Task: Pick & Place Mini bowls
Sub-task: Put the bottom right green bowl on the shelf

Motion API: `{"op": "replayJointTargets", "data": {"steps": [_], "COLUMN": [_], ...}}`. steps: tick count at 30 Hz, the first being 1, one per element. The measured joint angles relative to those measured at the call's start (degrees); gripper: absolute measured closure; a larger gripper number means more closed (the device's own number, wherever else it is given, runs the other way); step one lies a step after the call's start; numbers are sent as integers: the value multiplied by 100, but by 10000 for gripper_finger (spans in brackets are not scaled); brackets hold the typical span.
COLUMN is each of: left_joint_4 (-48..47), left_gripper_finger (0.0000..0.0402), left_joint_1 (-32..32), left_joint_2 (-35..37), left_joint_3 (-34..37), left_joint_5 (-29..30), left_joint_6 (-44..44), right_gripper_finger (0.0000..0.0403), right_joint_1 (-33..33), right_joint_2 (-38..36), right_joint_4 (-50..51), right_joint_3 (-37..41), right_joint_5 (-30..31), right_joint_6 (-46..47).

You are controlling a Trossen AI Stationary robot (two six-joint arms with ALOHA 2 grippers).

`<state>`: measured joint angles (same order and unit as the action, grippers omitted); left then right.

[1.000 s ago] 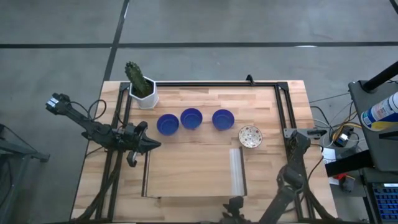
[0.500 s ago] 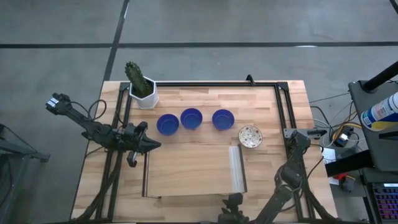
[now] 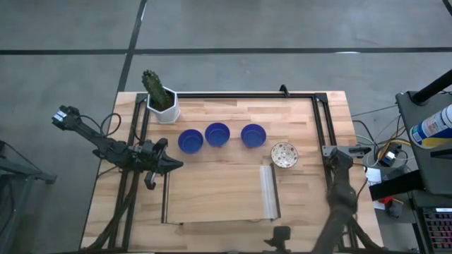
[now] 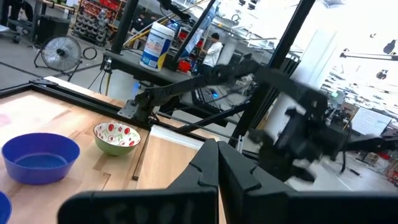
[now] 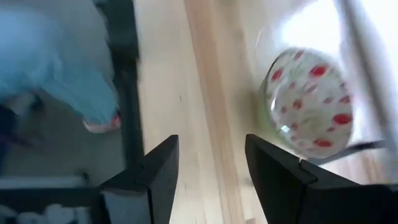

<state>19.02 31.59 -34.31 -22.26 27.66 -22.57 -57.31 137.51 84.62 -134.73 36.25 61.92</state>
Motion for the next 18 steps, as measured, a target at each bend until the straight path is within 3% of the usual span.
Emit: {"op": "replayJointTargets", "data": {"steps": [6, 14, 18], "left_joint_4": [-9, -125, -279], "left_gripper_finger": [402, 402, 402], "left_joint_1": [0, 4, 4], "left_joint_2": [-3, -21, -30], "left_joint_3": [2, 2, 7], "left_joint_5": [0, -39, -82], "left_joint_6": [-26, -236, -236], "right_gripper_finger": [221, 221, 221], "right_joint_1": [-161, -24, -77], "right_joint_2": [-921, -1771, -1742], "right_joint_4": [553, 421, -402], "right_joint_3": [-1, 360, 622], "right_joint_5": [922, 1157, 1178], "right_joint_6": [53, -238, -713]}}
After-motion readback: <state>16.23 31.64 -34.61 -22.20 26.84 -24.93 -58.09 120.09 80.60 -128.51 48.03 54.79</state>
